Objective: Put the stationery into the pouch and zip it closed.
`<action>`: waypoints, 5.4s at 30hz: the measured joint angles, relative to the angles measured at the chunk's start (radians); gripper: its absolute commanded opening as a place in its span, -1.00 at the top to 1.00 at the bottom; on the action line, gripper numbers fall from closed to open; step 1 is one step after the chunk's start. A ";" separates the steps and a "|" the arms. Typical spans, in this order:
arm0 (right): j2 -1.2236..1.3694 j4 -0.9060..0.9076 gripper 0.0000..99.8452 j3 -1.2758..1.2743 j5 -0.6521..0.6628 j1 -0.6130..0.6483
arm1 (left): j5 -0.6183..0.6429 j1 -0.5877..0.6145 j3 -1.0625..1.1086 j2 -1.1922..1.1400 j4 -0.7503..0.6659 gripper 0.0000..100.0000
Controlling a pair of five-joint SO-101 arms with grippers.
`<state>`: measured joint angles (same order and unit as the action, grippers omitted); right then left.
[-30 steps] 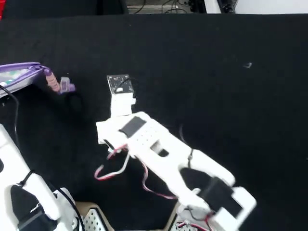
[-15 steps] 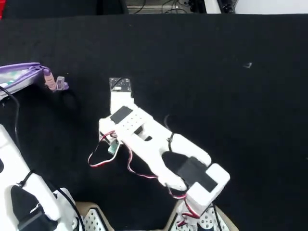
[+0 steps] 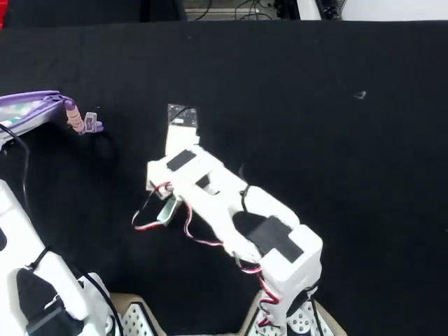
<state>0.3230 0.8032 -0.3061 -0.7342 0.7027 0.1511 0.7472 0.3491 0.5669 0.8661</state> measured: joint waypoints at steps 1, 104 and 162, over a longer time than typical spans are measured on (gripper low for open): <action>0.003 0.021 0.82 0.009 0.000 -0.003 | 0.000 0.000 0.000 0.000 0.000 0.94; -1.192 -0.338 0.98 -0.307 0.727 -0.031 | 0.193 -0.494 -0.115 0.025 0.295 0.94; -0.496 -1.629 0.67 -0.578 0.727 -0.049 | 0.193 -0.542 -0.058 0.043 0.272 0.94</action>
<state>-0.1726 -0.8263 -0.8846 -0.0069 0.6536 0.3445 0.2056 0.2908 0.6099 1.1377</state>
